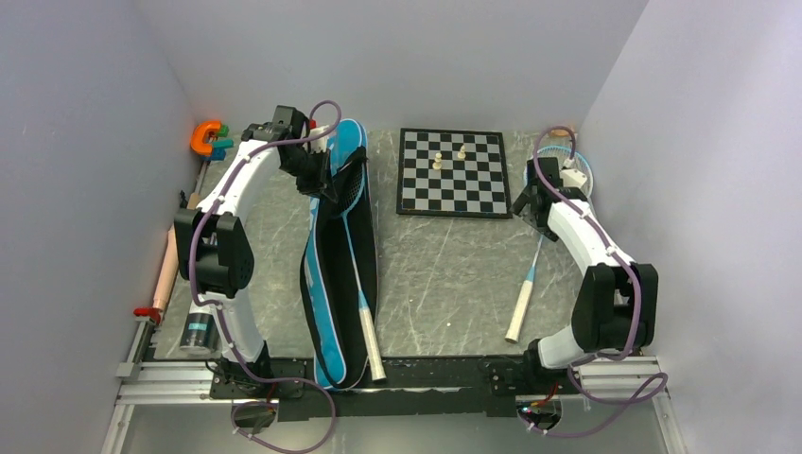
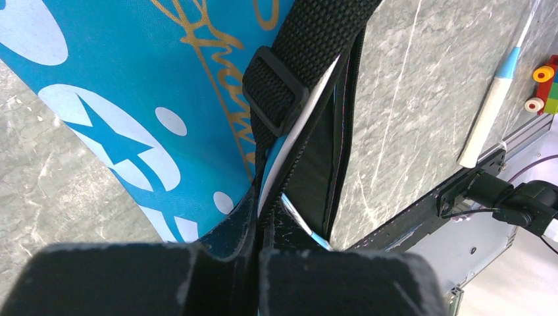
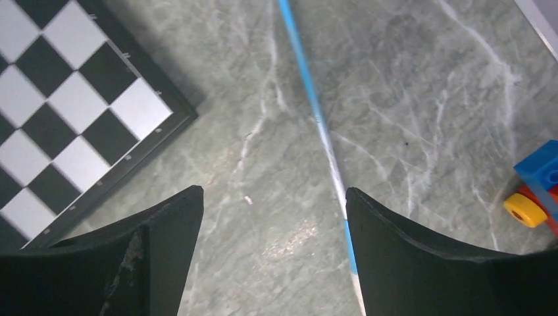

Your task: Pack up the badminton gear

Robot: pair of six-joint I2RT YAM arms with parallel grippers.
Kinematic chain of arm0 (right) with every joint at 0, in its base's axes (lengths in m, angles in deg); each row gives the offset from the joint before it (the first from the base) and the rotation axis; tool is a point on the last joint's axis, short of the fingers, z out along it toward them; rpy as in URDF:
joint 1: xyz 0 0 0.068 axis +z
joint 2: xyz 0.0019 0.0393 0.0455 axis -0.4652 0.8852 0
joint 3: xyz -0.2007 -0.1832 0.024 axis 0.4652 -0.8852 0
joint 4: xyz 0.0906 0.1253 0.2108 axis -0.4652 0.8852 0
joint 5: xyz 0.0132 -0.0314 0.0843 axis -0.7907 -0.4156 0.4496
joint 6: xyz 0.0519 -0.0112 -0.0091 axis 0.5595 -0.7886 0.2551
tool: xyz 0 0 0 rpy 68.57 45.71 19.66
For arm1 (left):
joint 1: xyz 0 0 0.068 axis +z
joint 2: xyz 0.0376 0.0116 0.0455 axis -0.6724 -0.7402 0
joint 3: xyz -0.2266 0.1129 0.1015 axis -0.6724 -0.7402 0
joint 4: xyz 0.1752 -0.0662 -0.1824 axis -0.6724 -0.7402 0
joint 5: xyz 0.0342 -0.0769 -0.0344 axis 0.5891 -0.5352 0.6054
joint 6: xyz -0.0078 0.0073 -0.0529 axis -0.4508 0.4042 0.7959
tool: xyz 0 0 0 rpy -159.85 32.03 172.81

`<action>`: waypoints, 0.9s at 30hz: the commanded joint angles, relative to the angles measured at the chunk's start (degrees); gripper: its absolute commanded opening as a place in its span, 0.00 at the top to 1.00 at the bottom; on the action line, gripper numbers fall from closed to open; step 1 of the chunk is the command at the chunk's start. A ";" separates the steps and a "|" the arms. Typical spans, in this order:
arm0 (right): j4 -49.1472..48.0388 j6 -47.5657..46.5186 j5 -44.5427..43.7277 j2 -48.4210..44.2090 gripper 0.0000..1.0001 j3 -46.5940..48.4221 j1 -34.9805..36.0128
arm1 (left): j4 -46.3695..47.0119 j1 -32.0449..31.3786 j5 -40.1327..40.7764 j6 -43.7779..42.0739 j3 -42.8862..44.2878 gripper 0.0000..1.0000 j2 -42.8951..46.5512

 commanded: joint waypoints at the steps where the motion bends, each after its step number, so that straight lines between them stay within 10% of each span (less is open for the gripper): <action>1: 0.40 0.19 -4.83 2.79 0.19 -1.24 -2.10 | -0.89 -0.24 -1.49 -0.13 1.58 1.00 4.09; 17: -5.27 0.81 4.13 19.48 0.39 2.48 -8.44 | -0.54 -0.68 -1.63 -0.48 0.39 1.00 5.15; 27: -7.66 2.03 9.40 17.19 0.95 -1.94 -8.37 | -0.53 -0.68 -0.72 -0.56 0.13 1.00 5.24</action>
